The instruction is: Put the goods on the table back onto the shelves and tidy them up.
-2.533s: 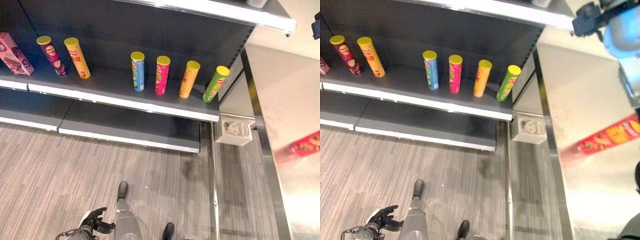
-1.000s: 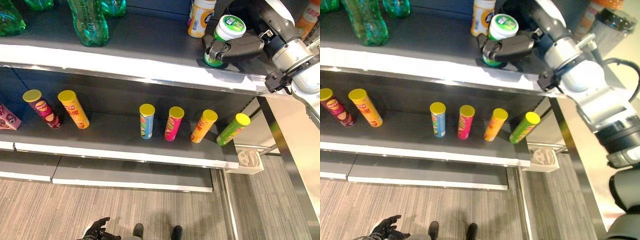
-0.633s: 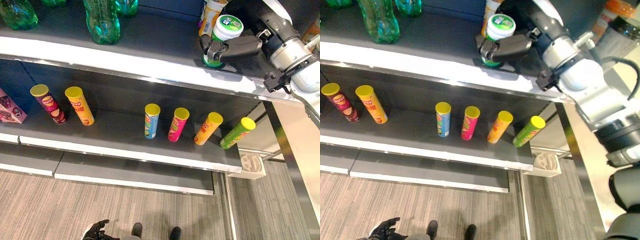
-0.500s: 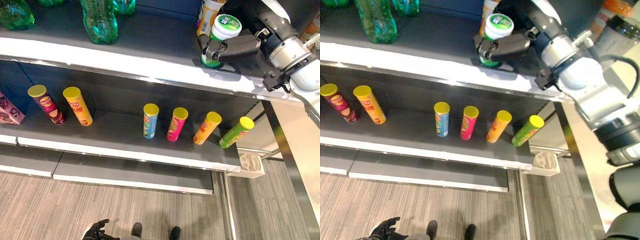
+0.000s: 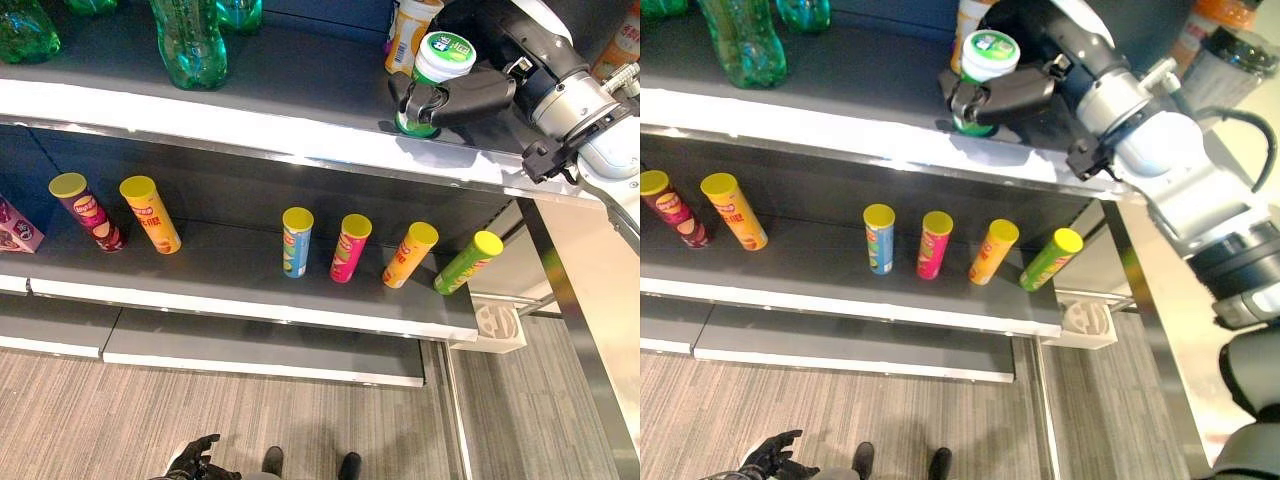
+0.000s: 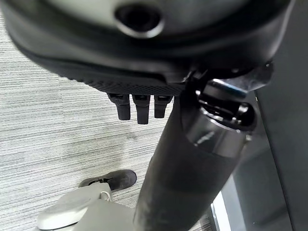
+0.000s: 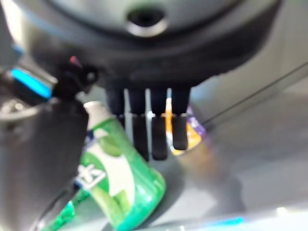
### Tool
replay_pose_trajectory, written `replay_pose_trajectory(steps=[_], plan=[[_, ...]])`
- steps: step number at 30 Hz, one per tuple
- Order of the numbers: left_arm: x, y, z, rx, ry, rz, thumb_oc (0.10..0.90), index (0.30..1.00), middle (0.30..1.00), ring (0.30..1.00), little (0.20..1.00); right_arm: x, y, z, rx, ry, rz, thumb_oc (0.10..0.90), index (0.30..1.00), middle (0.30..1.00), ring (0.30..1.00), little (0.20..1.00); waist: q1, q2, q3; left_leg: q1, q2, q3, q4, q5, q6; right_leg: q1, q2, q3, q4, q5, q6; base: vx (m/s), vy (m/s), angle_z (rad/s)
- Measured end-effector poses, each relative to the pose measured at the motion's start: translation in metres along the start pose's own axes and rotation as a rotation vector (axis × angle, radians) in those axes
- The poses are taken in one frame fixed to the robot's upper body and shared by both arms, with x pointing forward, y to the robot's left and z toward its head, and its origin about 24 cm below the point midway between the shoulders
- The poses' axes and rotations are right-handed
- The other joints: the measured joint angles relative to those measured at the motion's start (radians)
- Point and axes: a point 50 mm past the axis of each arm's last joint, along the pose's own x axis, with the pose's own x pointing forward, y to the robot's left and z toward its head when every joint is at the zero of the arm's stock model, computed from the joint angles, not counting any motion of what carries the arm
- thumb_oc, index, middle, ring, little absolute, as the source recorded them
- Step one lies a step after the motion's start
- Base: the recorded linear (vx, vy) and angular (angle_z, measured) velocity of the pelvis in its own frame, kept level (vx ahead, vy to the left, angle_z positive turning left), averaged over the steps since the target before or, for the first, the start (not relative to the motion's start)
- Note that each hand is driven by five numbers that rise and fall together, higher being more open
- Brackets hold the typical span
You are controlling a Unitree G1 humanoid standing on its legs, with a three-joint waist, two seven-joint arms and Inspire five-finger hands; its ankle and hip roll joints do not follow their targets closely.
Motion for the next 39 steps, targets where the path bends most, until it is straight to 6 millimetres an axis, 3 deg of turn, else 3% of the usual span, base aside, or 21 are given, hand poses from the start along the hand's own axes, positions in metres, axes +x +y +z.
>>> replay_pose_trajectory(steps=[11,12,18,23,30,33,38,39], plan=[[0.0,0.0,0.0,0.018,-0.001,-0.001,0.8,0.9,0.9,0.9,0.9,0.001,0.004,0.006,0.002,-0.026,0.018,0.4,0.3,0.3,0.3,0.3,0.0,0.0,0.0,0.0,0.0,0.0,0.0,0.0,0.0,0.0,0.0,0.0,0.0,0.0,0.0,0.0,0.0,0.0],[0.0,0.0,0.0,0.018,-0.001,-0.001,0.8,0.9,0.9,0.9,0.9,0.001,0.004,0.006,0.002,-0.026,0.017,0.8,0.9,0.9,0.9,0.9,0.0,0.0,0.0,0.0,0.0,0.0,0.0,0.0,0.0,0.0,0.0,0.0,0.0,0.0,0.0,0.0,0.0,0.0],[0.0,0.0,0.0,0.017,-0.002,-0.001,0.8,0.9,0.9,0.9,0.9,0.0,0.0,0.005,0.023,-0.032,-0.026,0.8,0.9,0.9,0.9,0.9,-0.001,0.0,0.0,0.0,0.0,0.002,0.0,0.0,0.0,-0.001,0.0,0.002,0.0,0.0,0.0,0.0,0.0,0.0],[0.0,0.0,0.0,0.017,-0.001,-0.001,0.8,0.9,0.9,0.9,0.9,0.001,-0.017,0.014,0.048,-0.073,-0.14,0.8,0.9,0.9,0.9,0.9,-0.003,0.0,0.0,0.001,0.0,0.004,0.0,0.0,0.0,-0.001,0.0,0.003,0.0,0.0,0.0,0.0,0.0,0.0],[0.002,0.0,0.006,0.02,-0.016,-0.002,0.8,0.9,0.9,0.9,0.9,-0.01,-0.057,0.028,0.099,-0.171,-0.408,0.8,0.9,0.9,0.9,0.9,-0.003,0.0,0.0,0.003,0.0,0.009,0.0,0.0,0.0,0.0,0.0,0.01,0.0,0.0,0.0,0.0,0.017,-0.01],[0.002,0.0,0.006,0.02,-0.015,-0.001,0.8,0.9,0.9,0.9,0.9,-0.024,-0.066,0.046,0.143,-0.285,-0.502,0.8,0.9,0.9,0.9,0.9,-0.018,0.001,0.0,0.003,0.0,0.014,0.0,0.0,0.0,-0.003,0.0,0.018,0.0,0.0,0.0,0.0,0.059,-0.06],[0.002,-0.001,0.006,0.021,-0.015,-0.003,0.8,0.9,0.9,0.9,0.9,-0.044,-0.063,0.089,0.153,-0.537,-0.518,0.8,0.9,0.9,0.9,0.9,-0.054,0.004,-0.002,0.008,-0.001,0.054,0.0,-0.001,0.001,-0.017,0.002,0.053,0.0,0.007,-0.007,-0.01,0.086,-0.21],[0.002,0.0,0.008,0.021,-0.021,-0.002,0.8,0.9,0.9,0.9,0.9,-0.047,-0.061,0.097,0.15,-0.586,-0.509,0.8,0.9,0.9,0.9,0.9,-0.077,0.006,-0.003,0.009,-0.001,0.059,0.0,-0.001,0.001,-0.017,0.002,0.056,0.0,0.009,-0.008,-0.02,0.111,-0.28]])
